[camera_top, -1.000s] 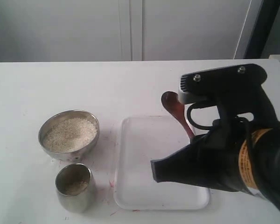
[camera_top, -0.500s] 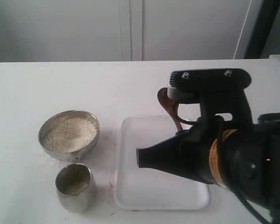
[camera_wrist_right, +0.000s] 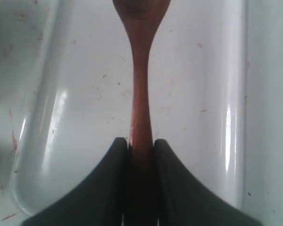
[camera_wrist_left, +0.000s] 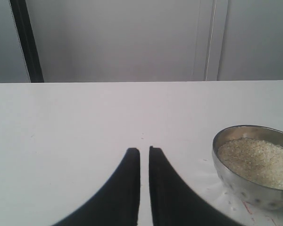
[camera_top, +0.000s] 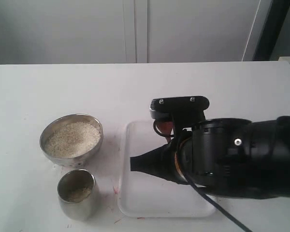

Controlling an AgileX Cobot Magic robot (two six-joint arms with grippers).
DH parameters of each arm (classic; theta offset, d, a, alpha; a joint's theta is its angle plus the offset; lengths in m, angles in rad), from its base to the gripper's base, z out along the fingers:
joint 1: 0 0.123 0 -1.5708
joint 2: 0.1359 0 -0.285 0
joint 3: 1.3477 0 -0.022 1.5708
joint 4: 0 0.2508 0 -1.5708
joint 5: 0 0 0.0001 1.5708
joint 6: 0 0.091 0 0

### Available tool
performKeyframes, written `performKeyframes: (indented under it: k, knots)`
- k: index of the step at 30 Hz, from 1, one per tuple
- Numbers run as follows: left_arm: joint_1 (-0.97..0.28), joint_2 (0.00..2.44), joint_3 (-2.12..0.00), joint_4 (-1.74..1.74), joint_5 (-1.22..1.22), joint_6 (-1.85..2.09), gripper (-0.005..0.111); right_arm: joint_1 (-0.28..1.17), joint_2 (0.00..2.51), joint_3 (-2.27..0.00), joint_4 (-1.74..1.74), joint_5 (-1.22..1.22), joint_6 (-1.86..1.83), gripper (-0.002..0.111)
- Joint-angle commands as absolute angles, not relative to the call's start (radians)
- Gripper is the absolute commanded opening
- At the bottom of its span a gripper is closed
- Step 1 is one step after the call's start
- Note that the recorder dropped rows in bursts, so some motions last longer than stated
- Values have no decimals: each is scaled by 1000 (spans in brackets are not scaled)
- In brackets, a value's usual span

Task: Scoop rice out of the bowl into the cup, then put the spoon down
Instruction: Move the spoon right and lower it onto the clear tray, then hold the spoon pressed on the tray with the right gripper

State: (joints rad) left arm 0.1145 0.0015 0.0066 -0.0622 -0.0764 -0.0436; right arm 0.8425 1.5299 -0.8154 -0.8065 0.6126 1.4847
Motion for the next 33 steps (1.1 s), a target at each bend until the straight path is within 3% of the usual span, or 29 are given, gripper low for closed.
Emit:
performKeyframes:
  k: [1,20,33]
  knots:
    - [105,0,0,-67,-81,-49,14,815,1603,-815,-867,575,1476,0]
    - [105,0,0,-67,-81,-49,14,815,1812,-824,-1139,534,1859,0]
    - [105,0,0,-67,-81,-49,14,815,1847,-852,-1169,546,1861,0]
